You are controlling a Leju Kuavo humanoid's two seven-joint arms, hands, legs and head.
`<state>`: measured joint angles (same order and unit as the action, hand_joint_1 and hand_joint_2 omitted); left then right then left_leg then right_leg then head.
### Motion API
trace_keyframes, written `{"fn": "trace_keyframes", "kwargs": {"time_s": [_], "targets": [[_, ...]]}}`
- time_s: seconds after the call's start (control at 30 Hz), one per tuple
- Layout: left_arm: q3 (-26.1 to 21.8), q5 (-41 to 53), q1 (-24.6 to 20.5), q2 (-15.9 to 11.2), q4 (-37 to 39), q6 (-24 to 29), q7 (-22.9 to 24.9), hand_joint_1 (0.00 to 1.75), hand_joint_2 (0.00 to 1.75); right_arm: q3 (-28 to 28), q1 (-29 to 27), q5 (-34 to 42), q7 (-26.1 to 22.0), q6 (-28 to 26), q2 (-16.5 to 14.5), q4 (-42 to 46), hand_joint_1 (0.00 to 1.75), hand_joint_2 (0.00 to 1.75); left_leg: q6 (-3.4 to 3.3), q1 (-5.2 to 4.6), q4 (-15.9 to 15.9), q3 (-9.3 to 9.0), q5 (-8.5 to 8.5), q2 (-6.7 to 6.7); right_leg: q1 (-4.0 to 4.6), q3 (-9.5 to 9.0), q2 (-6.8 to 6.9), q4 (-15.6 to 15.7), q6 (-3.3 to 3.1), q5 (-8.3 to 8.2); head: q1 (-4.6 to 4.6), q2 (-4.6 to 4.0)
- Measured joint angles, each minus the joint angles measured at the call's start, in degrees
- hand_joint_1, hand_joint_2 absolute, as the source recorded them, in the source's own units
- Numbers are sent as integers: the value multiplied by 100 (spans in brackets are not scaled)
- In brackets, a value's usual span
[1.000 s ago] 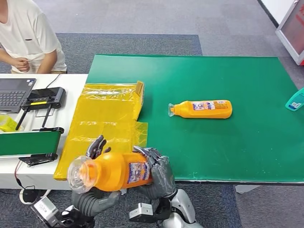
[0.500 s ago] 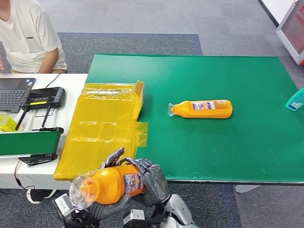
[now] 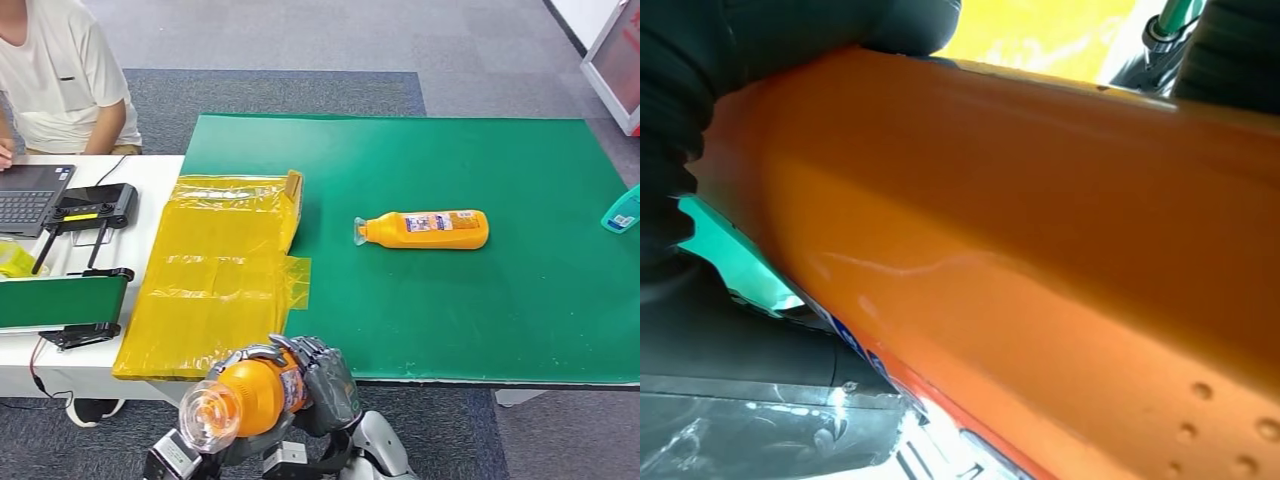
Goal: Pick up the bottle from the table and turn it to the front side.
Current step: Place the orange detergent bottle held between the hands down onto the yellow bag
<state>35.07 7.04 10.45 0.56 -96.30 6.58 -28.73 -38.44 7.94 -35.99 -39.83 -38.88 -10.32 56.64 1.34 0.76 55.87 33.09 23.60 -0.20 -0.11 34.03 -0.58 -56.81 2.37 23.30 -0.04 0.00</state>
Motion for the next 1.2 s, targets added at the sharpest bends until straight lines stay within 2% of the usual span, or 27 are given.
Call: {"fn": "trace_keyframes", "kwargs": {"time_s": [0.47, 0.5, 0.53, 0.6, 0.63, 0.67, 0.73, 0.8, 0.9, 1.0, 1.2], "targets": [[22, -112, -15, -12, -1, 6, 11, 175, 175, 31, -8, -29, 0, 0, -9, 0, 175, 175, 0, 0, 0, 0, 0, 0, 0, 0, 0, 0, 0, 0, 0, 0], [22, -233, -7, -13, -3, 4, -6, 175, 175, 44, -9, -58, 10, 0, -13, -1, 163, 175, 0, 0, 0, 1, 0, 0, 0, 0, 0, 0, 0, 0, 0, 0], [20, -392, 10, -12, -14, 22, -32, 175, 175, 57, -8, -93, 41, 1, -17, -1, 127, 175, 0, 0, 0, 1, 0, 0, 0, 0, 0, 0, 0, 0, 0, 0], [-9, -638, 94, 7, -99, 146, -78, 175, 175, 71, 3, -30, 199, 145, -22, -6, 39, 175, 0, 0, 0, 2, 0, 0, 0, 1, -1, 0, 0, 0, 1, 0], [-49, -706, 170, 38, -177, 243, -84, 175, 175, 69, 22, 140, 336, 392, -23, -8, 7, 175, 1, 0, 0, 2, 1, 3, 0, 4, -3, 0, -1, -1, 1, 0], [-107, -727, 261, 79, -277, 335, -84, 175, 175, 69, 44, 409, 502, 751, -31, -9, 0, 175, 2, 0, 0, 2, 2, 6, 0, 7, -6, 0, -2, -1, 1, 0], [-254, -611, 449, 170, -599, 515, -188, 175, 175, 127, 58, 1112, 920, 1595, -62, -19, 0, 175, 2, 0, 0, 3, 2, 8, 0, 10, -6, 0, -1, 0, 0, 0], [-384, -74, 578, 255, -1052, 923, -442, 175, 175, 263, -19, 1545, 1253, 2069, -84, -66, 0, 175, -1, 0, 0, 10, 0, -3, 0, 8, 5, 0, 2, 3, 2, 0], [-531, 1004, 620, 337, -1593, 1704, -448, 175, 175, 467, -123, 1650, 1460, 2227, -86, -146, 0, 175, 0, 0, 0, 13, 0, -6, -1, 10, 7, 0, -1, 1, 0, 0], [-806, 1574, 570, 346, -1722, 1943, -141, 175, 175, 724, -231, 1682, 1586, 2253, -120, -190, 0, 175, 0, 0, 0, 14, 0, -4, 0, 11, 6, 0, -1, 1, 1, 0], [-1377, 2609, 506, 400, -1723, 2433, -90, 175, 175, 1137, -365, 1563, 1659, 2286, -196, -197, 0, 175, 0, 0, 0, 12, -2, -3, 1, 11, 5, 0, -3, -2, 1, 0]]}}
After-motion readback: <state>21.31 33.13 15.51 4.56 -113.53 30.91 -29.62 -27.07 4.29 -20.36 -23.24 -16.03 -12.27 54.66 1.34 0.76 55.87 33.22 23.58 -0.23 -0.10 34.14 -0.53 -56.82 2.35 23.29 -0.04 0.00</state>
